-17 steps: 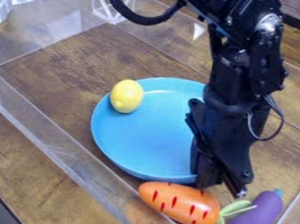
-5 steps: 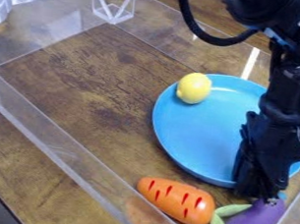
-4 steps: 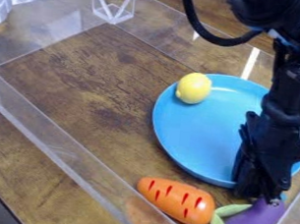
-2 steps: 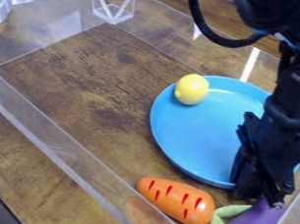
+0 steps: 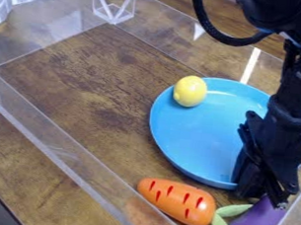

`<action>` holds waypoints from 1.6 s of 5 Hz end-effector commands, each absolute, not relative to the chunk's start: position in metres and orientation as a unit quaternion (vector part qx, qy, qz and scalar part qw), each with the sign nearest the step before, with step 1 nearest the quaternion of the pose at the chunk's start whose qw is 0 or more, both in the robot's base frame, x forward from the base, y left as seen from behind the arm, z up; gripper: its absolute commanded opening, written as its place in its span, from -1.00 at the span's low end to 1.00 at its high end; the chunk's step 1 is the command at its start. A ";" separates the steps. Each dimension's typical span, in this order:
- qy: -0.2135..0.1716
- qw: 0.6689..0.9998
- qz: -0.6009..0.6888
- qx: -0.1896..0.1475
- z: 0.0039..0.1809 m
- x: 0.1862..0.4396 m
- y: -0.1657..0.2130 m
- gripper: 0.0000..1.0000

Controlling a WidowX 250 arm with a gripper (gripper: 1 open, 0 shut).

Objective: Remove the carrot from the blue tray and put it on the table

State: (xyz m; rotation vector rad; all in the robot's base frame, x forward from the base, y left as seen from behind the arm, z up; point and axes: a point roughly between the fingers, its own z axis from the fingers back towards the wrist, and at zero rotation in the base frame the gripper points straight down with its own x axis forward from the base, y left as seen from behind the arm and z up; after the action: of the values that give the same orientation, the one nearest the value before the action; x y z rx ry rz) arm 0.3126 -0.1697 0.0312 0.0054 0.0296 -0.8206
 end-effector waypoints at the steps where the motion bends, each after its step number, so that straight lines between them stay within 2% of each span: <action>1: -0.027 0.905 -0.424 0.004 0.051 0.322 -0.172 -1.00; 2: -0.030 0.897 -0.441 0.008 0.050 0.324 -0.164 -1.00; 4: -0.032 0.910 -0.414 0.015 0.059 0.315 -0.166 -1.00; 8: -0.041 0.908 -0.417 0.022 0.101 0.334 -0.140 -1.00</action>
State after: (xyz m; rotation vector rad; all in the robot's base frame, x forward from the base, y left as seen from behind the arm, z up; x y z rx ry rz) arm 0.3233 -0.1440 0.0734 0.0421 0.0043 -0.8721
